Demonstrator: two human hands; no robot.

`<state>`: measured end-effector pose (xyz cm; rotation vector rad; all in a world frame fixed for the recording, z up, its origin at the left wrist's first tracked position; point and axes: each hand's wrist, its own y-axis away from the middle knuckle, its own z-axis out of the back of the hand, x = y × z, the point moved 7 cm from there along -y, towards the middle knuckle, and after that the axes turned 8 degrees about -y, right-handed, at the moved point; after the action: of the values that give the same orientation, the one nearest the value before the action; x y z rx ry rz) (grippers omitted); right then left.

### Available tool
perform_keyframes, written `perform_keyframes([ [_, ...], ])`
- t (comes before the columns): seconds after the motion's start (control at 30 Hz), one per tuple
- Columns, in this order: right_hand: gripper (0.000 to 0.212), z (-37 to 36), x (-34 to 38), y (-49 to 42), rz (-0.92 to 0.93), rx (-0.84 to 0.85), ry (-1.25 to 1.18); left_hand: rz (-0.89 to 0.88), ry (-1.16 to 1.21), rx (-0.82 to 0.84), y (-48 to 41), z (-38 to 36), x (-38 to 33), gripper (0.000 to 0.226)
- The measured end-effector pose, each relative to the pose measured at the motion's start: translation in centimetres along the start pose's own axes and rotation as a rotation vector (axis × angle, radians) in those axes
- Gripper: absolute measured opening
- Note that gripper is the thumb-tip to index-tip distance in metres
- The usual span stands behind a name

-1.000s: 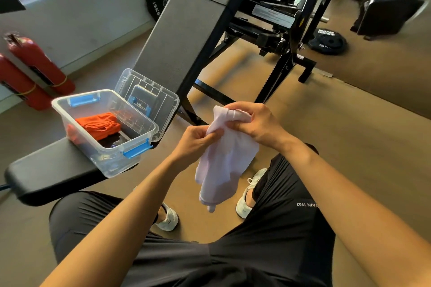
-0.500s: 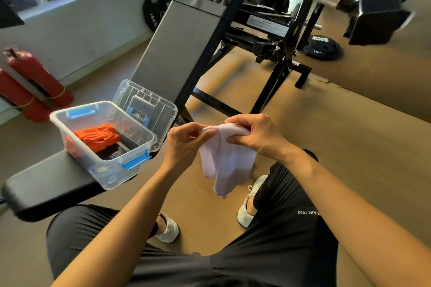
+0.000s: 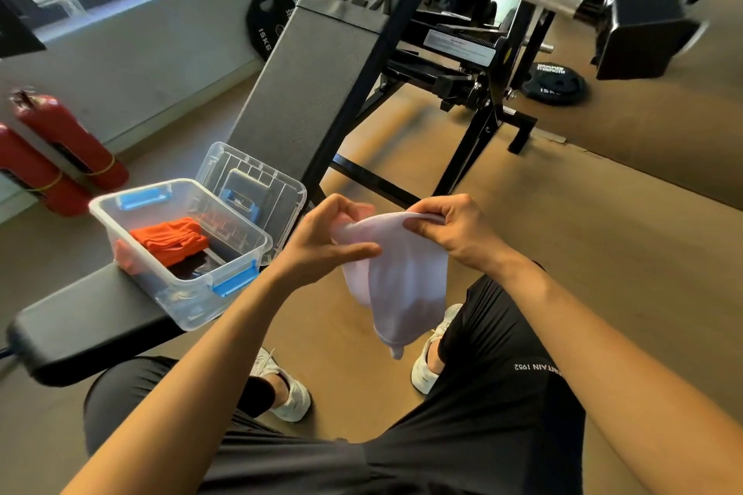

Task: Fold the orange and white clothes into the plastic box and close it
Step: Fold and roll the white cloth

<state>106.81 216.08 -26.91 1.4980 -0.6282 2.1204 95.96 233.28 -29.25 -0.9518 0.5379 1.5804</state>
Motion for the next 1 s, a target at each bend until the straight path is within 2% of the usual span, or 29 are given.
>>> perform_keyframes([
  [0.07, 0.010, -0.1, 0.2, 0.0, 0.009, 0.009, 0.015, -0.071, -0.107, 0.031, -0.2, -0.6, -0.4, 0.050],
  [0.17, 0.015, 0.7, 0.5, -0.1, 0.038, -0.028, 0.111, -0.133, -0.147, -0.051, -0.5, 0.2, -0.3, 0.029],
  [0.3, 0.024, 1.3, 0.4, 0.1, 0.038, -0.026, 0.190, 0.066, 0.054, -0.079, -0.6, 1.1, 1.6, 0.020],
  [0.47, 0.045, -1.4, 1.7, 0.7, 0.125, 0.225, 0.360, 0.176, 0.091, -0.152, -1.4, 1.6, 2.7, 0.020],
  [0.53, 0.040, -2.0, 1.4, 0.8, 0.118, 0.295, 0.441, 0.203, 0.078, -0.157, -1.6, 1.7, 2.8, 0.020],
  [0.6, 0.037, -1.7, 0.8, 0.6, 0.057, 0.302, 0.515, 0.205, 0.060, -0.146, -1.6, 1.6, 2.5, 0.021],
  [0.7, 0.039, -0.8, 0.0, 0.1, -0.025, 0.211, 0.572, 0.177, 0.043, -0.133, -1.2, 1.5, 1.9, 0.024],
  [0.87, 0.040, -0.8, -0.1, -0.3, -0.098, 0.073, 0.403, 0.113, 0.050, -0.161, 0.0, 0.8, 0.4, 0.023],
  [1.0, 0.045, -1.7, 0.0, -0.3, -0.199, 0.005, -0.023, 0.091, 0.116, -0.201, 0.8, -0.5, -0.4, 0.026],
])
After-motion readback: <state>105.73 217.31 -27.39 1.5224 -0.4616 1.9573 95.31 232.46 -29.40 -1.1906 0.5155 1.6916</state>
